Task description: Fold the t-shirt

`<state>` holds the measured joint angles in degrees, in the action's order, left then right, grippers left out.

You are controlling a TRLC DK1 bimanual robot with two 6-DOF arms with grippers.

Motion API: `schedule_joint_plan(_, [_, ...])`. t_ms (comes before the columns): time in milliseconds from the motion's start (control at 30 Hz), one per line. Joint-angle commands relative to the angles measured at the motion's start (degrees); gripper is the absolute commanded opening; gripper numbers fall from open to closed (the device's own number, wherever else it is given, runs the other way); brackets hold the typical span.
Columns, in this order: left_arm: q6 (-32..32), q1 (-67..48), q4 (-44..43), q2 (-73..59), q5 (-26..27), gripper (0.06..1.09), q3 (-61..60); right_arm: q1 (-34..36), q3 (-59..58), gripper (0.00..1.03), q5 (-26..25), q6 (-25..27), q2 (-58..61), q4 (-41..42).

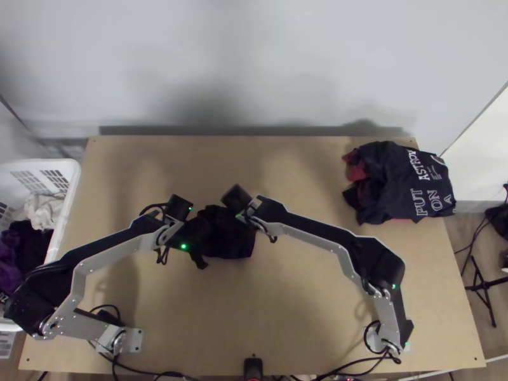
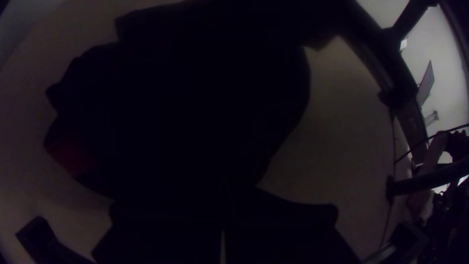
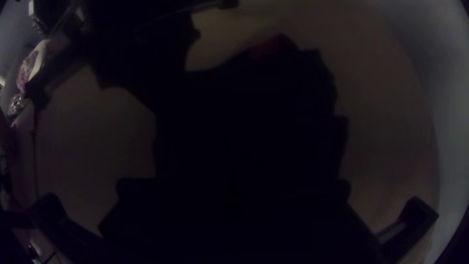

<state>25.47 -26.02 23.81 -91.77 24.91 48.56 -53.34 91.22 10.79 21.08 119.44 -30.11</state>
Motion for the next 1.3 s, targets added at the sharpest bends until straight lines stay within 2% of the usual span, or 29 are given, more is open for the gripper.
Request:
schedule_joint_plan(0, [-0.2,0.1,-0.2,-0.2,-0.4,0.1,0.0,3.5,-0.2,0.03,-0.1,0.9,1.9,1.9])
schedule_joint_plan(433, [-0.2,0.4,-0.3,-0.1,-0.4,0.1,-0.1,13.8,-10.5,0.03,-0.9,4.1,-7.4,1.9])
schedule_joint_plan(833, [-2.4,1.0,-0.5,2.1,0.2,0.1,-0.5,14.1,-15.7,0.03,-0.9,2.2,-17.5,1.2])
schedule_joint_plan(900, [-4.2,1.3,0.1,4.8,2.1,0.11,-0.5,12.8,-16.2,0.17,-1.0,0.8,-18.3,-0.1])
schedule_joint_plan(967, [-5.7,1.3,0.9,7.9,2.9,0.26,-0.5,11.6,-17.2,0.27,-1.0,0.1,-19.1,-0.7])
schedule_joint_plan(1033, [-6.0,1.1,2.9,10.4,3.3,0.53,-0.5,11.1,-18.0,0.39,-1.0,-1.1,-19.9,-0.7])
schedule_joint_plan(1067, [-6.0,1.0,3.8,11.3,3.7,0.68,-0.6,11.1,-18.3,0.44,-1.0,-1.8,-20.3,-0.9])
schedule_joint_plan(1100, [-6.2,0.7,4.7,12.4,3.9,0.79,-0.7,11.1,-18.4,0.48,-1.0,-2.4,-20.7,-1.2])
schedule_joint_plan(1200, [-8.2,0.6,5.1,16.1,5.3,1.03,-1.4,10.4,-18.8,0.65,-1.0,-4.4,-21.7,-2.3])
schedule_joint_plan(1267, [-9.8,0.6,5.2,18.2,6.4,1.04,-1.4,9.4,-19.2,0.79,-1.6,-4.9,-22.3,-3.3])
